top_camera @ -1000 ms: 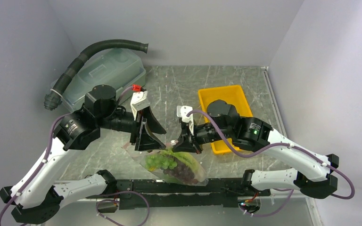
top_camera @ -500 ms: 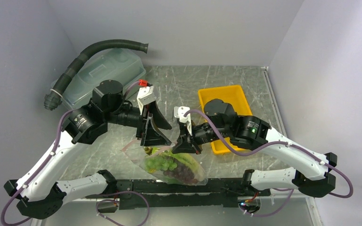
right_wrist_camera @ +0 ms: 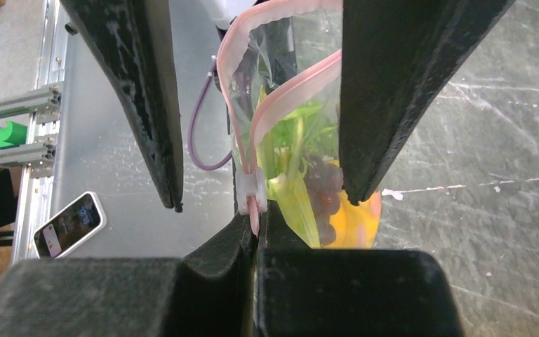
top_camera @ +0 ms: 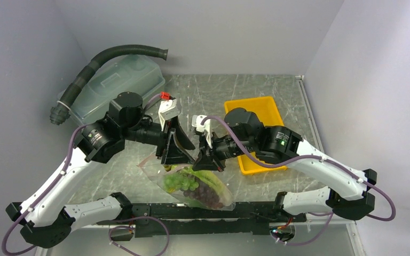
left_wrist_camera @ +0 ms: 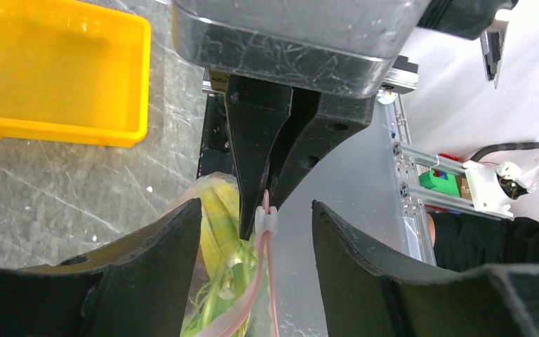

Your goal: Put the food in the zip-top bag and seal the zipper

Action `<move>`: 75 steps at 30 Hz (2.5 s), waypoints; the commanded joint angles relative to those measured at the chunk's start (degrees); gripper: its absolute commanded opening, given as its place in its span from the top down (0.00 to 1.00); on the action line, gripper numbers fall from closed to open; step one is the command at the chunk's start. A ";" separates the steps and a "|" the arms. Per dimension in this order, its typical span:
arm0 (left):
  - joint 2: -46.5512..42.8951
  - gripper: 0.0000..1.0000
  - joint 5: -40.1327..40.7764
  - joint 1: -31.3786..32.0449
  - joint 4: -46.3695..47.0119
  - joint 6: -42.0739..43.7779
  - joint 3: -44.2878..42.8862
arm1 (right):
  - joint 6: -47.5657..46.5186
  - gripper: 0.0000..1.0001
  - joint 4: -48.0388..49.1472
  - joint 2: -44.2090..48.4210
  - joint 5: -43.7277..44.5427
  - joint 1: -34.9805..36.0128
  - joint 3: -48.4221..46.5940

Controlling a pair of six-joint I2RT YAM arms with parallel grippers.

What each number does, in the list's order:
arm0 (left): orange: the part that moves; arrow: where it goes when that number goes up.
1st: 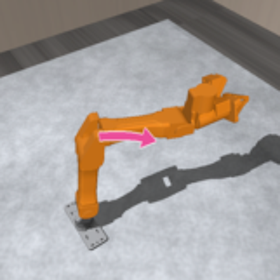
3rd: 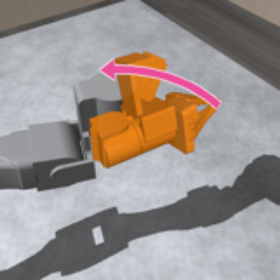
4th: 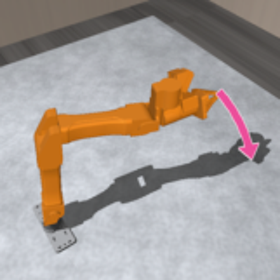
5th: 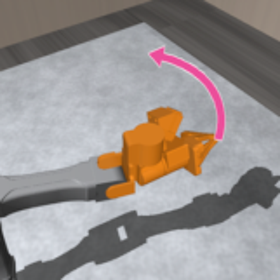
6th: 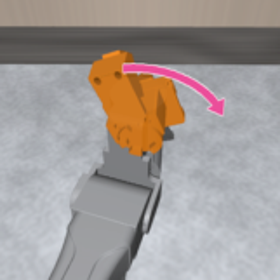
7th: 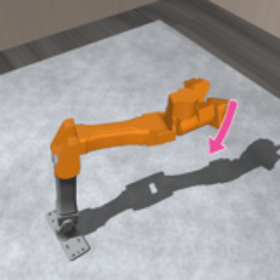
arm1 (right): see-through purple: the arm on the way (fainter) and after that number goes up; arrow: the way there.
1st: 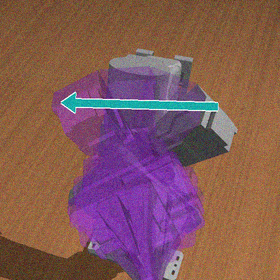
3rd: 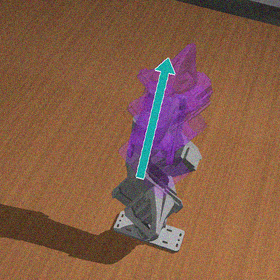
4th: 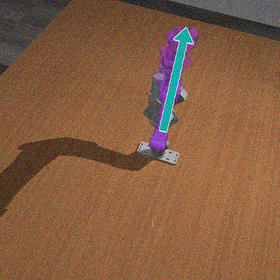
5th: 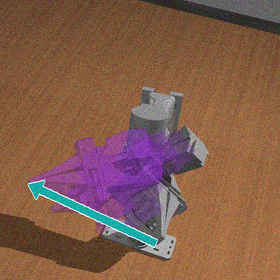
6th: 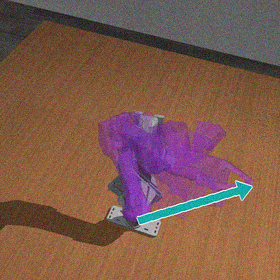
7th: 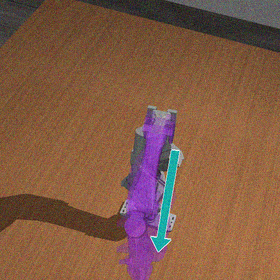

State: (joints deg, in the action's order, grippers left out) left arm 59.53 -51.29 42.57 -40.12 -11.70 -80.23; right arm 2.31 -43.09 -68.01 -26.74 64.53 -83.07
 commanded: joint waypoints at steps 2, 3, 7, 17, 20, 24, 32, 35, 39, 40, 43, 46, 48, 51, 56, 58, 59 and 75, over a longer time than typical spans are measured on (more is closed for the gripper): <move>-0.64 0.41 0.31 0.04 0.83 0.76 0.98 | 3.17 1.00 3.20 0.20 1.18 -0.37 -4.89; -0.64 0.42 0.43 -0.02 0.64 0.92 1.03 | 3.26 1.00 3.19 0.24 1.23 -0.37 -4.98; -0.68 0.50 0.65 0.05 -0.13 1.61 1.27 | 3.57 1.00 3.10 0.11 1.67 -0.37 -5.17; -1.17 0.76 0.87 0.03 -0.53 1.87 1.73 | 4.33 1.00 3.12 -0.43 2.36 -0.98 -5.26; -1.17 0.87 0.49 0.06 -0.28 1.72 1.74 | 4.45 1.00 3.10 -0.40 2.52 -1.06 -5.18; -1.08 0.95 0.13 0.05 0.54 1.37 1.65 | 4.61 1.00 2.93 -0.36 2.49 -1.19 -5.09; -1.30 0.81 -0.90 0.03 2.85 -0.01 1.74 | 4.81 1.00 2.92 -0.50 2.27 -1.25 -4.74; -1.17 0.78 -0.68 0.04 2.59 0.10 1.65 | 4.77 1.00 2.92 -0.40 2.37 -1.25 -4.55; -0.93 0.77 -1.07 0.00 3.21 -0.18 1.61 | 4.75 1.00 2.90 -0.29 2.55 -1.36 -4.40; -0.84 0.77 -1.09 0.04 3.42 -0.32 1.57 | 4.78 1.00 2.97 -0.28 2.57 -1.34 -4.31; -0.52 0.79 -1.68 0.06 3.82 -0.40 1.39 | 4.78 1.00 2.93 -0.20 2.54 -1.43 -4.21; -0.38 0.81 -1.91 0.04 3.47 -0.33 1.33 | 4.90 1.00 2.99 -0.02 2.57 -1.51 -4.06; -0.46 0.84 -2.33 0.01 3.64 -0.39 1.55 | 4.97 1.00 3.04 -0.01 2.57 -1.51 -3.90; -0.63 0.93 -2.98 0.06 3.81 -0.19 1.90 | 5.02 1.00 3.17 0.06 2.64 -1.68 -3.86; -1.22 1.00 -3.23 0.04 3.41 0.32 1.91 | 5.16 1.00 3.28 0.01 2.73 -2.04 -3.94; -1.71 1.00 -2.75 0.05 3.11 0.62 2.04 | 5.30 1.00 3.43 0.18 2.70 -2.40 -3.82; -1.84 1.00 -2.58 0.00 2.85 0.83 2.07 | 5.42 1.00 3.41 0.29 2.67 -2.67 -3.85; -3.28 1.00 2.15 -0.01 -0.30 3.01 3.16 | 6.02 1.00 4.95 4.92 -9.19 -10.26 -3.42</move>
State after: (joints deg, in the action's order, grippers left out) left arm 57.84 -49.34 42.57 -37.21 -10.11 -77.32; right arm 7.77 -44.29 -66.67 -32.14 55.79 -84.47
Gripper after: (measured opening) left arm 0.036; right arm 0.023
